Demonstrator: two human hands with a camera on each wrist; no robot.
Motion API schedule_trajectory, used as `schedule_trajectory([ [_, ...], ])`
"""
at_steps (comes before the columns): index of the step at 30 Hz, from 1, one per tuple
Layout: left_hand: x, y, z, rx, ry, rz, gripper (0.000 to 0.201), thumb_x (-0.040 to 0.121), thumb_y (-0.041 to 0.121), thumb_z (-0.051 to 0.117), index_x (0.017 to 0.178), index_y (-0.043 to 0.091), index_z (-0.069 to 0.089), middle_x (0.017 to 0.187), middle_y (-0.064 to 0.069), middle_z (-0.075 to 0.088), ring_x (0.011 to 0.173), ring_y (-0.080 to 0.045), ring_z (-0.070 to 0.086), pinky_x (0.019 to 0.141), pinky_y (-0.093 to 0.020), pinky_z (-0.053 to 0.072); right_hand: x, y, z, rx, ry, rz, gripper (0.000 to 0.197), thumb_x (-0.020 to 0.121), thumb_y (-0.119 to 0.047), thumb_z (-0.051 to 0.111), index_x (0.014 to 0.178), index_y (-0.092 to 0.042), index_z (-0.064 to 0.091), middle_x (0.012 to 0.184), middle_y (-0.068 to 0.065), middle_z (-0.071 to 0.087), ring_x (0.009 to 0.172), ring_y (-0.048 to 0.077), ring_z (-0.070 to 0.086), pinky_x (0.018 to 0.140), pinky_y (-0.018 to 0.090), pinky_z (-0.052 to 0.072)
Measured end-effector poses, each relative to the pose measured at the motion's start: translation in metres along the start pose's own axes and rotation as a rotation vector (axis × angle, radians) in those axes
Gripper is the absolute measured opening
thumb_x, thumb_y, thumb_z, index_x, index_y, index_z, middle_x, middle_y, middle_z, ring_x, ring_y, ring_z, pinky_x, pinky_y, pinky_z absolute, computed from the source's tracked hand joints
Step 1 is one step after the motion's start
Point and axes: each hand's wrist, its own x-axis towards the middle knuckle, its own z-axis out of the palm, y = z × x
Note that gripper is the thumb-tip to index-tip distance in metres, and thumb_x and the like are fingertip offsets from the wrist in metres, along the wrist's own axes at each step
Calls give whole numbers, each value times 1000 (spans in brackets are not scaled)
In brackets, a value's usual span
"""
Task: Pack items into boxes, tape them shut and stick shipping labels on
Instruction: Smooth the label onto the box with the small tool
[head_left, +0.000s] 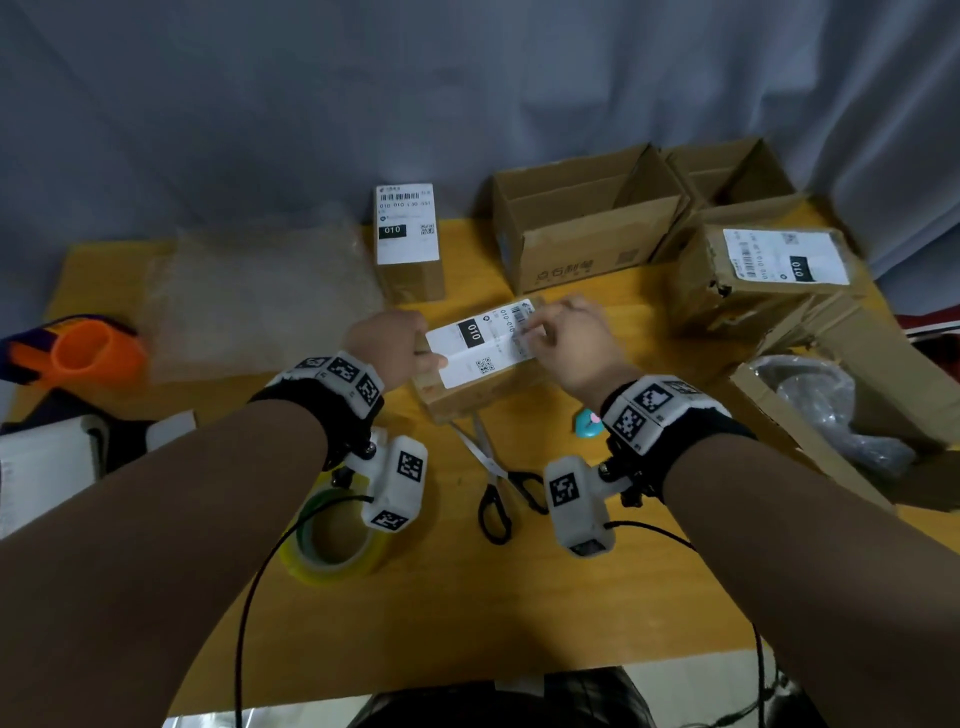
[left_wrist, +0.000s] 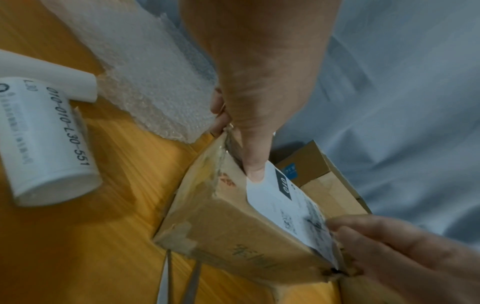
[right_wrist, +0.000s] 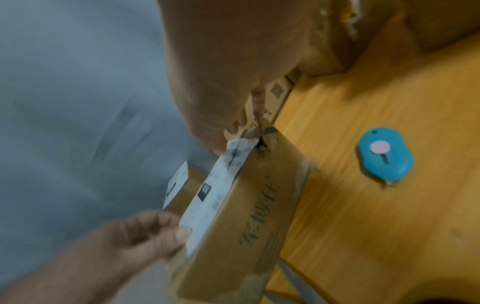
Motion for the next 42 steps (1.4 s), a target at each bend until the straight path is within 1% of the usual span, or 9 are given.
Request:
schedule_trajectory([
  [5, 3, 7, -2, 327, 24, 80, 48, 89, 51, 51, 111, 8, 54, 107, -10, 61, 98, -26, 56, 76, -32, 39, 2, -12, -4, -296, -204, -151, 33, 97, -38, 44, 119, -23, 65, 120, 8, 50, 114, 28, 47, 99, 39, 38],
  [9, 4, 10, 3, 318, 70, 106, 56, 89, 53, 51, 123, 8, 49, 128, -14, 48, 113, -29, 49, 88, -37, 42, 9, -9, -11, -368, -331, -170, 34, 94, -33, 54, 128, -35, 58, 128, 6, 44, 120, 28, 41, 104, 41, 35],
  [14, 13, 26, 4, 277, 36, 154, 58, 90, 50, 52, 126, 5, 45, 128, -15, 49, 117, -30, 47, 88, -37, 43, 3, -8, -4, -331, -264, -133, 31, 96, -32, 49, 125, -37, 59, 130, 5, 46, 123, 27, 39, 104, 42, 30],
  [19, 21, 34, -4, 381, -24, 226, 41, 92, 41, 54, 112, 4, 52, 110, -12, 56, 99, -28, 54, 71, -33, 40, 3, -11, 1, -367, -239, -90, 33, 97, -33, 43, 126, -34, 59, 132, 4, 46, 122, 25, 39, 99, 42, 27],
  [24, 20, 49, -11, 494, -98, 221, 14, 88, 24, 53, 85, 10, 52, 69, 2, 40, 64, -16, 44, 55, -26, 34, 1, -11, -2, -326, -257, -92, 29, 96, -31, 46, 120, -33, 63, 136, 6, 44, 123, 27, 39, 101, 42, 28],
  [28, 18, 53, -15, 505, -171, 195, 14, 89, 17, 47, 77, 12, 47, 64, 2, 39, 52, -12, 35, 51, -24, 32, 2, -8, -2, -256, -256, -84, 27, 95, -33, 52, 119, -36, 64, 142, 5, 44, 127, 28, 40, 104, 40, 28],
  [36, 26, 34, -28, 194, -165, 115, 33, 100, 23, 38, 99, -3, 59, 91, -18, 57, 83, -27, 56, 73, -32, 39, 1, -3, -4, -301, -278, -61, 26, 96, -35, 50, 118, -35, 65, 123, 2, 53, 118, 25, 43, 97, 36, 31],
  [39, 23, 23, -26, 108, -6, 151, 38, 101, 30, 38, 122, 1, 52, 110, -19, 63, 101, -33, 59, 74, -30, 38, 1, -2, -1, -293, -261, -52, 26, 95, -37, 51, 118, -37, 65, 123, 0, 54, 117, 24, 43, 97, 36, 31],
  [42, 17, 13, -20, -38, 155, 108, 33, 98, 29, 47, 122, 8, 51, 109, -15, 64, 100, -30, 59, 76, -29, 41, 3, -5, -2, -276, -263, -18, 26, 94, -35, 54, 118, -36, 65, 123, -3, 56, 117, 22, 44, 99, 36, 32],
])
